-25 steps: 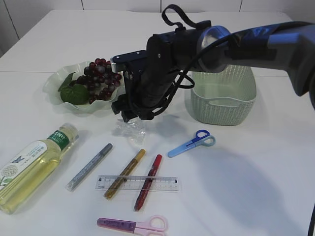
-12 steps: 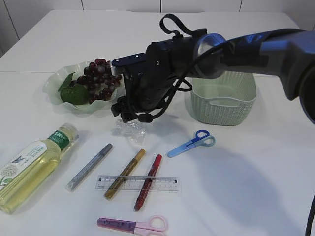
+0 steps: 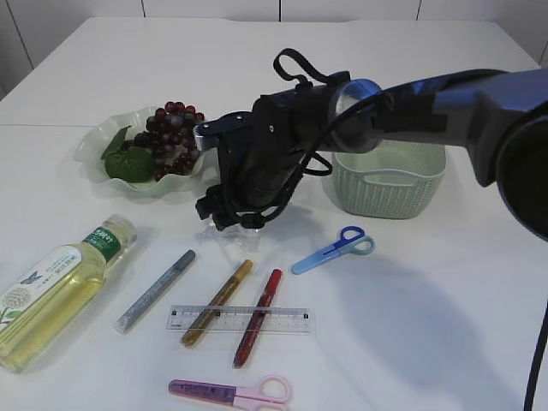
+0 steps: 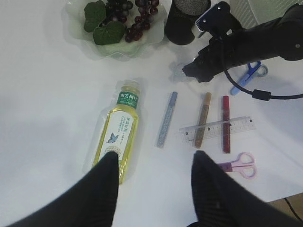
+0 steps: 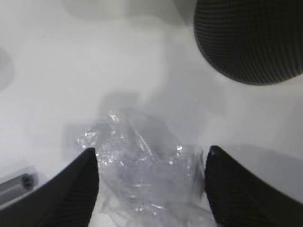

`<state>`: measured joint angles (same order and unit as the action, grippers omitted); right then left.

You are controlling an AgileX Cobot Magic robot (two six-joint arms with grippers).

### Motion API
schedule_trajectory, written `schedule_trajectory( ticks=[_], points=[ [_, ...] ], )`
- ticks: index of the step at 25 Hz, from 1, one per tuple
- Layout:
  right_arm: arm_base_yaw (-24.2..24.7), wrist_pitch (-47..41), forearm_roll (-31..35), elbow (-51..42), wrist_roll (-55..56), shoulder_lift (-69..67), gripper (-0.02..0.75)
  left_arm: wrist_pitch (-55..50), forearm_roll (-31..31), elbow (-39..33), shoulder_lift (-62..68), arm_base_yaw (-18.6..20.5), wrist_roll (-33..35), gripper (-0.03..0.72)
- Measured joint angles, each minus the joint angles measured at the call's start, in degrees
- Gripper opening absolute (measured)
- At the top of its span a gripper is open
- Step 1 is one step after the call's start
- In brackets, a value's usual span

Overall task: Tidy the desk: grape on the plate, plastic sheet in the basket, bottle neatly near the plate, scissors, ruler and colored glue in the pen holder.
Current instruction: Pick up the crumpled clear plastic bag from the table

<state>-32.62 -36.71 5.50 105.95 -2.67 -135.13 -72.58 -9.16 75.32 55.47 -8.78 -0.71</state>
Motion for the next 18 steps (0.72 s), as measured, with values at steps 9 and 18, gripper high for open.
schedule_trajectory(
  ticks=[9, 18],
  points=[
    [0.00, -0.12, 0.39, 0.00, 0.00, -0.56, 0.538, 0.00, 0.00, 0.00, 0.00, 0.00, 0.00, 0.369],
    [0.00, -0.51, 0.39, 0.12, 0.00, -0.56, 0.160, 0.00, -0.23, 0.00, 0.00, 0.00, -0.05, 0.369]
  ],
)
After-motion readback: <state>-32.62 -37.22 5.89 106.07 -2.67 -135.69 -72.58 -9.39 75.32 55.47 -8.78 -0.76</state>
